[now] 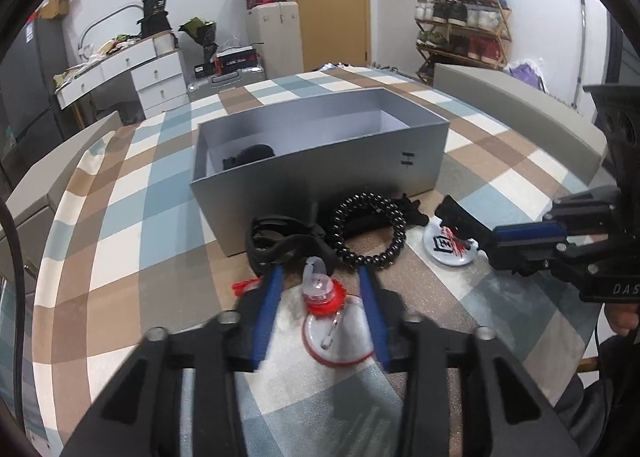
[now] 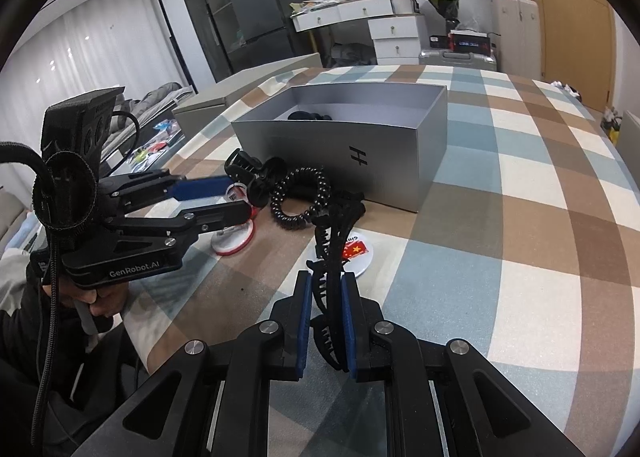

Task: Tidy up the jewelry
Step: 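Grasp the clear red-capped bottle with the left gripper while the right holds the clip, then carry the bottle and the long clip over the gray box with both grippers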

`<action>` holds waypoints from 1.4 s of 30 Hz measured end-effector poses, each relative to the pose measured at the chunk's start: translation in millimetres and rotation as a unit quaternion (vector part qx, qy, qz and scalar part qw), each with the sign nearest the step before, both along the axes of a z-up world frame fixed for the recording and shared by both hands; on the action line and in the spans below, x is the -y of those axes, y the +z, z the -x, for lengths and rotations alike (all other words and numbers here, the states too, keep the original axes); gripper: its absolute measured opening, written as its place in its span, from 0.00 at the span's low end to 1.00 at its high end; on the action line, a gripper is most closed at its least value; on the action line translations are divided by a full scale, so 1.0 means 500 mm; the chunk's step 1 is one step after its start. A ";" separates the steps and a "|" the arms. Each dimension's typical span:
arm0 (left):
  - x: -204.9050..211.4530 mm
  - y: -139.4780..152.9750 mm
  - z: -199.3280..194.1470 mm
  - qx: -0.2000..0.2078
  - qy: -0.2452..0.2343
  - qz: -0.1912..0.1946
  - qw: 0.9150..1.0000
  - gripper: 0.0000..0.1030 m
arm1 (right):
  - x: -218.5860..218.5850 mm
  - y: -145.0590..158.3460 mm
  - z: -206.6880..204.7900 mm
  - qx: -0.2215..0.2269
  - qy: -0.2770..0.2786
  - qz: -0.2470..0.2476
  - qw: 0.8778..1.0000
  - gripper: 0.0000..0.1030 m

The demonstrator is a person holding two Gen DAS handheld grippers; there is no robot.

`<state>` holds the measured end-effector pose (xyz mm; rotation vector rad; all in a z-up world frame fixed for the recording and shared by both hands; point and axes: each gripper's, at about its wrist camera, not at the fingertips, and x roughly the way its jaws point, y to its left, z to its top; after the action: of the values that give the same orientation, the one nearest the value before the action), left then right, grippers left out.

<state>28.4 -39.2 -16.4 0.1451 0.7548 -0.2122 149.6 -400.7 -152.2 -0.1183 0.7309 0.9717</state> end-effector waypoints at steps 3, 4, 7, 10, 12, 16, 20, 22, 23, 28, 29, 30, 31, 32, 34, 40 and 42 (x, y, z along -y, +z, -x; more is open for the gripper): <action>0.006 -0.001 0.004 -0.002 -0.008 -0.008 1.000 0.14 | 0.000 0.000 0.001 0.000 0.000 0.001 1.000 0.13; 0.006 -0.001 0.006 -0.002 -0.010 -0.007 1.000 0.14 | 0.000 -0.001 0.001 0.000 0.000 0.001 1.000 0.13; 0.008 0.000 0.007 -0.002 -0.011 -0.007 1.000 0.10 | -0.002 -0.002 0.001 -0.001 0.001 0.002 1.000 0.13; 0.004 0.004 0.009 0.001 -0.015 0.003 1.000 0.10 | -0.002 -0.001 0.002 0.000 0.001 0.001 1.000 0.13; 0.005 0.008 0.014 0.005 -0.018 0.007 1.000 0.10 | -0.001 0.000 0.002 0.001 0.000 0.000 1.000 0.13; 0.003 0.012 0.026 0.011 -0.019 0.015 1.000 0.10 | 0.003 0.004 0.003 0.002 -0.003 -0.004 1.000 0.13; 0.000 0.025 0.029 0.020 -0.017 0.028 0.999 0.10 | 0.011 0.016 0.004 0.008 -0.006 -0.022 1.000 0.13; -0.003 0.032 0.029 0.028 -0.013 0.034 0.999 0.10 | 0.015 0.021 0.002 0.007 -0.007 -0.031 0.999 0.13; -0.006 0.036 0.030 0.032 -0.010 0.039 0.999 0.10 | 0.017 0.023 0.001 0.005 -0.007 -0.035 0.999 0.13; -0.019 0.050 0.024 0.043 0.006 0.055 0.998 0.10 | 0.024 0.039 -0.007 0.001 -0.016 -0.057 0.998 0.13; -0.021 0.053 0.022 0.046 0.010 0.058 0.997 0.10 | 0.024 0.043 -0.008 0.000 -0.017 -0.061 0.998 0.13; -0.023 0.056 0.022 0.048 0.011 0.060 0.997 0.10 | 0.023 0.047 -0.010 0.000 -0.017 -0.064 0.998 0.13; -0.025 0.059 0.020 0.050 0.013 0.063 0.997 0.10 | 0.022 0.052 -0.011 0.000 -0.020 -0.068 0.997 0.13; -0.027 0.063 0.018 0.053 0.017 0.065 0.996 0.10 | 0.022 0.058 -0.012 0.000 -0.021 -0.072 0.997 0.13; -0.030 0.070 0.015 0.058 0.021 0.068 0.996 0.10 | 0.020 0.070 -0.015 0.001 -0.024 -0.078 0.997 0.13; -0.035 0.090 -0.003 0.071 0.030 0.074 0.994 0.10 | 0.018 0.105 -0.031 -0.004 -0.035 -0.097 0.995 0.13; -0.036 0.097 -0.008 0.077 0.032 0.070 0.994 0.10 | 0.014 0.115 -0.038 -0.006 -0.037 -0.102 0.994 0.13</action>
<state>32.1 -21.3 31.9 0.0048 0.5885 -0.1902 168.4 -407.8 -94.5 0.0922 0.6383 0.9703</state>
